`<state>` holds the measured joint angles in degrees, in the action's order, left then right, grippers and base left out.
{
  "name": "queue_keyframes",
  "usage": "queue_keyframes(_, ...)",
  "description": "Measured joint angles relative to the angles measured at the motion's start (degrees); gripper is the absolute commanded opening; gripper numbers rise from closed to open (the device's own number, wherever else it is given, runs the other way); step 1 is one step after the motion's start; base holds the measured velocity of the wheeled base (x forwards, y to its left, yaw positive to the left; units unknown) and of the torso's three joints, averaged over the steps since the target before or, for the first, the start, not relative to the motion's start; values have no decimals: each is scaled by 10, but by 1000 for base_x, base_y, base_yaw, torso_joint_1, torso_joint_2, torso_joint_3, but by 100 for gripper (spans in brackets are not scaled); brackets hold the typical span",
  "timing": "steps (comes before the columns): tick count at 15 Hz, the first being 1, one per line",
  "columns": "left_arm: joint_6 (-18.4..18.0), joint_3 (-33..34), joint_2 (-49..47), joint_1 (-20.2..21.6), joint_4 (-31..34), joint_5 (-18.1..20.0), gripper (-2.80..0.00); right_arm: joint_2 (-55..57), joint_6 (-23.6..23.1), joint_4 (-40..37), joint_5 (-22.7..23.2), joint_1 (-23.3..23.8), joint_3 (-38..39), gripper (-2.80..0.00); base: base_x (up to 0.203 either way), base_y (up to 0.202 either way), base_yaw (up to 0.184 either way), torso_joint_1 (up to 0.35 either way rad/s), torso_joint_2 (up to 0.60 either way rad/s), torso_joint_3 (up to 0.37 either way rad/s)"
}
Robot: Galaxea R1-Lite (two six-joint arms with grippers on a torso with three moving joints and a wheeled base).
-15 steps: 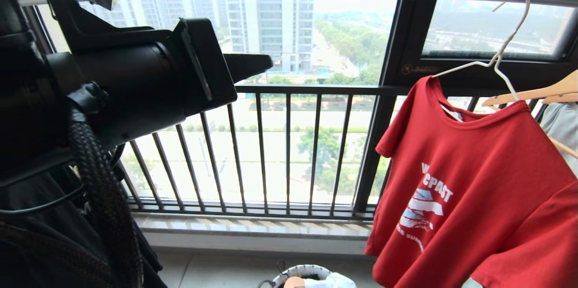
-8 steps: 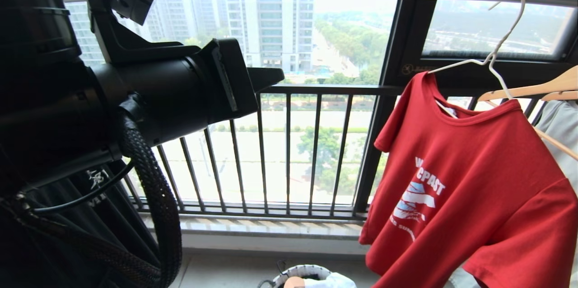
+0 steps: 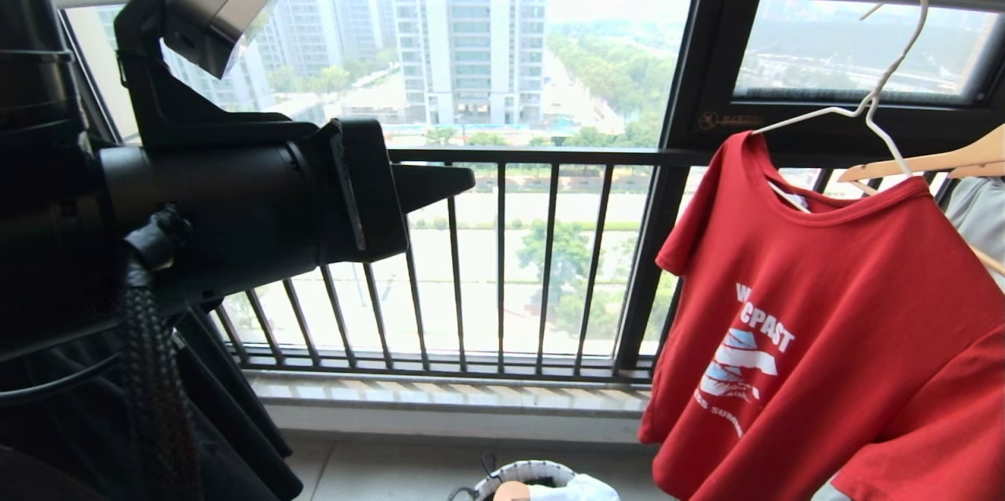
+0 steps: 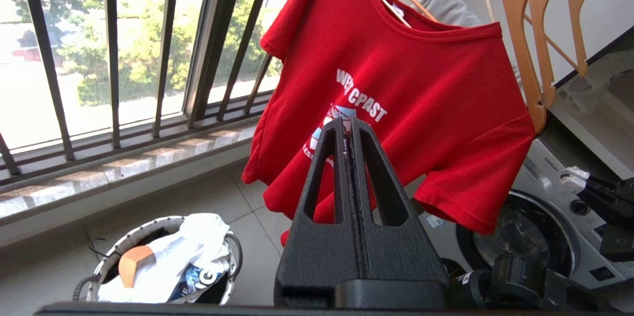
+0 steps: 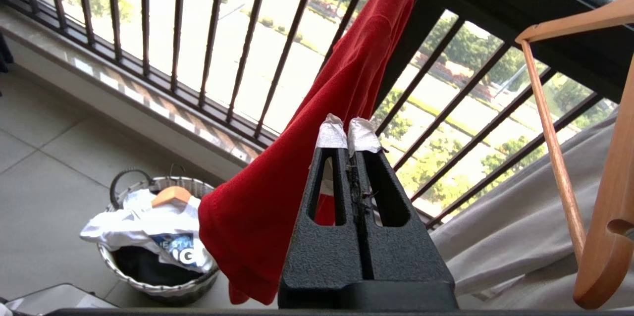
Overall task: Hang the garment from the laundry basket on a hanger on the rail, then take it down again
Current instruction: Take the clothes off the clothes rack
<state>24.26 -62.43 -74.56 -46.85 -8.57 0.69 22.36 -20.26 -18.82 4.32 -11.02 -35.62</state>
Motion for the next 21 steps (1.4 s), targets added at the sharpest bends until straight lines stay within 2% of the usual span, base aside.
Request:
queue_keyframes(4, -3, 29, 64, 2, 141, 3, -280, 22, 93, 3, 2, 0, -75, -280, 0, 0, 0, 0, 0, 0)
queue_keyframes(6, -13, 71, 104, 31, 156, 3, -280, 26, 113, 4, 5, 0, -89, -280, 0, 0, 0, 0, 0, 0)
queue_keyframes(10, -52, 161, 211, 146, 162, 6, -280, 14, 131, -2, 12, 0, -113, -280, 0, 0, 0, 0, 0, 0)
queue_keyframes(12, -55, 203, 279, 234, 163, 15, -280, -3, 149, -21, 8, 0, -120, -280, 0, 0, 0, 0, 0, 0)
queue_keyframes(15, -57, 257, 402, 325, 180, 24, -280, -33, 165, -77, 5, 2, -145, -280, 0, 0, 0, 0, 0, 0)
queue_keyframes(19, -57, 288, 538, 417, 256, 33, -280, -55, 180, -103, -2, 35, -166, -280, 0, 0, 0, 0, 0, 0)
queue_keyframes(21, -57, 301, 589, 443, 294, 44, -280, -60, 215, -132, -27, 40, -172, -280, 0, 0, 0, 0, 0, 0)
